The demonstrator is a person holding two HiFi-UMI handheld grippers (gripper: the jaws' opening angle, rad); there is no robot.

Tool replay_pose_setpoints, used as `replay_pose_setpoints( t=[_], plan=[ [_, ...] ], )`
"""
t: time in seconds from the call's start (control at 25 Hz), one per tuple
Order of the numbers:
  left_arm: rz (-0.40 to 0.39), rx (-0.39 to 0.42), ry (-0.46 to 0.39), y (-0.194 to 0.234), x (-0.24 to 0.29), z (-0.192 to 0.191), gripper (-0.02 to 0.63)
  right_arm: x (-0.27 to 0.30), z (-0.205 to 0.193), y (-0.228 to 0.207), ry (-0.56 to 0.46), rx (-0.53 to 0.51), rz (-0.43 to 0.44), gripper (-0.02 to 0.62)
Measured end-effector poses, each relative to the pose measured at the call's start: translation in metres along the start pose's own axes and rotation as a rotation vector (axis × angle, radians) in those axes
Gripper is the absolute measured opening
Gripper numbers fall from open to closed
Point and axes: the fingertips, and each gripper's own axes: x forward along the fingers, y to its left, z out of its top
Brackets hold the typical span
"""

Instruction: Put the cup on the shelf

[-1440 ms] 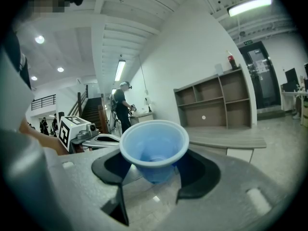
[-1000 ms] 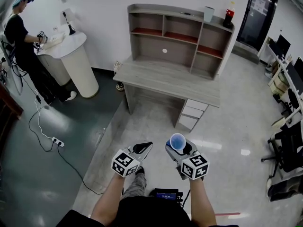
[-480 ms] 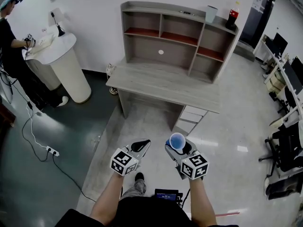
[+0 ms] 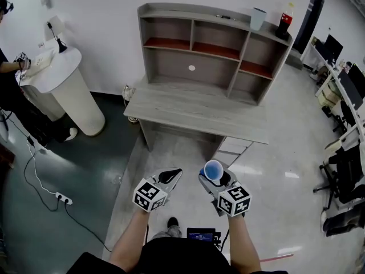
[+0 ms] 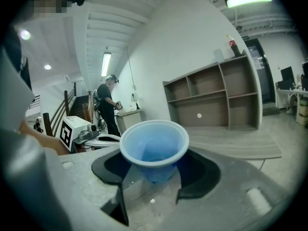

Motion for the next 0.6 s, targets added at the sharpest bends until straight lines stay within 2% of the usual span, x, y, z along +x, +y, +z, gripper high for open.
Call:
replay_pose_setpoints(
  t=[0.24, 0.6],
  plan=[
    [-0.026, 0.002, 0.001, 0.033, 0.006, 0.006, 0.0, 0.028, 0.012, -0.006, -0.008, 0.007, -0.032, 0.285],
    [-0.058, -0.018, 0.012, 0.05, 0.017, 0.0, 0.0, 0.044, 0.01, -0.013, 0.005, 0.032, -0.057, 0.285]
  ],
)
